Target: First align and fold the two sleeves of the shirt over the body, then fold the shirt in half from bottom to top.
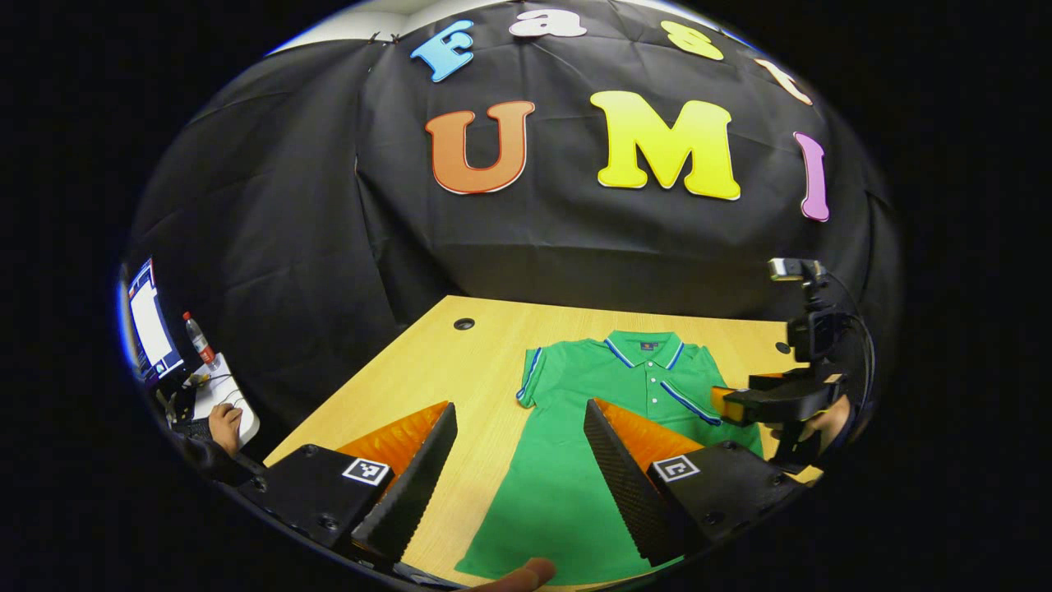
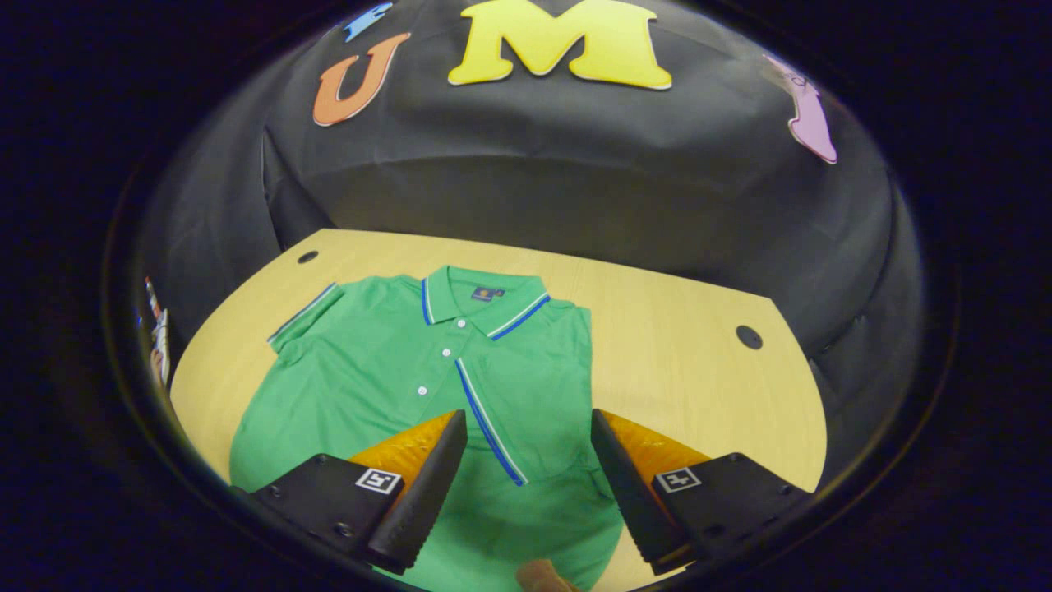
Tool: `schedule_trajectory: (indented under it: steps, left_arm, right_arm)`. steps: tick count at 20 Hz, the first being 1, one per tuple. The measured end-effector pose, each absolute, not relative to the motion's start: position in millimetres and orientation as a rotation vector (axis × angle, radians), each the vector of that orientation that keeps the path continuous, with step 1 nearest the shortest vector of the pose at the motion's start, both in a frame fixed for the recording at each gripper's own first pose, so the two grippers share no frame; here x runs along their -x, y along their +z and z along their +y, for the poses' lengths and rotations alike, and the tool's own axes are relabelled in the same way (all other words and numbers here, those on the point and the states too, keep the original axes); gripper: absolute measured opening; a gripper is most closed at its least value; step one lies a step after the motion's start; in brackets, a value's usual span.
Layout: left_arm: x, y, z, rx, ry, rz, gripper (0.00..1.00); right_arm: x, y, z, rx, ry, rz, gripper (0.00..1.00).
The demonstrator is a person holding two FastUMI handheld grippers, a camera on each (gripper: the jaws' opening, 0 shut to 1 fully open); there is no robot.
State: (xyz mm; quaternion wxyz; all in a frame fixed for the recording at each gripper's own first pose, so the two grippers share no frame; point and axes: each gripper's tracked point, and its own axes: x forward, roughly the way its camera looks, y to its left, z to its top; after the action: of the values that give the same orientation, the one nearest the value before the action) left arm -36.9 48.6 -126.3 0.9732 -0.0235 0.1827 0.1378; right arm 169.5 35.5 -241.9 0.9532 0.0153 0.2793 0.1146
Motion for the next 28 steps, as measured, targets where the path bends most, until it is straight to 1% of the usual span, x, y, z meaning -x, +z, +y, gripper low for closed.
schedule_trajectory:
  steps: [2, 6, 7, 9, 11, 14, 16, 18, 19, 20, 21, 25, 26, 27, 28]
  left_arm:
    - [21.9, -125.2, 55.2, 0.025, 0.263, 0.361, 1.0]
    - [-14.6, -140.3, 66.3, 0.021, 0.218, 0.387, 1.0]
    - [-24.7, -148.1, 67.1, 0.035, 0.209, 0.405, 1.0]
    - [-47.2, -167.9, 74.0, 0.055, 0.193, 0.436, 1.0]
    - [-68.4, -197.0, 75.9, 0.085, 0.173, 0.505, 1.0]
    - [-95.6, -234.4, 87.9, 0.117, 0.152, 0.586, 1.0]
    - [-111.8, -254.5, 94.3, 0.117, 0.137, 0.628, 1.0]
    - [-130.9, -270.8, 98.4, 0.121, 0.124, 0.652, 1.0]
    - [-140.2, -275.3, 101.7, 0.118, 0.119, 0.656, 1.0]
    - [-150.2, -278.3, 104.7, 0.112, 0.113, 0.657, 1.0]
    - [-159.5, -281.9, 107.3, 0.103, 0.113, 0.659, 1.0]
    - [-187.9, -295.8, 108.8, 0.085, 0.091, 0.699, 0.99]
    - [-192.2, -298.5, 109.7, 0.081, 0.092, 0.707, 0.98]
    - [-196.4, -302.2, 108.9, 0.081, 0.089, 0.719, 0.97]
    - [-199.3, -306.1, 107.1, 0.084, 0.08, 0.735, 0.92]
  right_arm:
    - [-157.3, -216.2, 24.8, -0.041, 0.243, 0.533, 0.94]
    - [-136.2, -142.6, -14.0, -0.01, 0.204, 0.378, 0.95]
    - [-127.2, -123.5, -23.1, -0.016, 0.186, 0.343, 0.94]
    - [-107.0, -87.6, -41.4, -0.017, 0.136, 0.274, 0.95]
    - [-84.4, -56.0, -52.1, -0.011, 0.089, 0.215, 0.94]
    - [-49.3, -24.9, -56.3, -0.046, 0.032, 0.177, 0.94]
    - [-29.2, -14.4, -55.5, -0.064, -0.004, 0.177, 0.95]
    - [-11.6, -14.7, -48.4, -0.06, -0.011, 0.204, 0.94]
    - [-2.6, -17.3, -46.7, -0.059, -0.017, 0.222, 0.95]
    - [5.1, -18.1, -47.3, -0.062, -0.033, 0.233, 0.94]
    - [12.0, -19.1, -48.5, -0.066, -0.051, 0.241, 0.95]
    - [39.1, -31.4, -53.7, -0.067, -0.126, 0.289, 0.94]
    - [45.1, -32.5, -52.2, -0.066, -0.136, 0.298, 0.95]
    - [50.5, -35.1, -52.1, -0.063, -0.144, 0.304, 0.94]
    - [53.7, -37.4, -51.0, -0.057, -0.149, 0.311, 0.95]
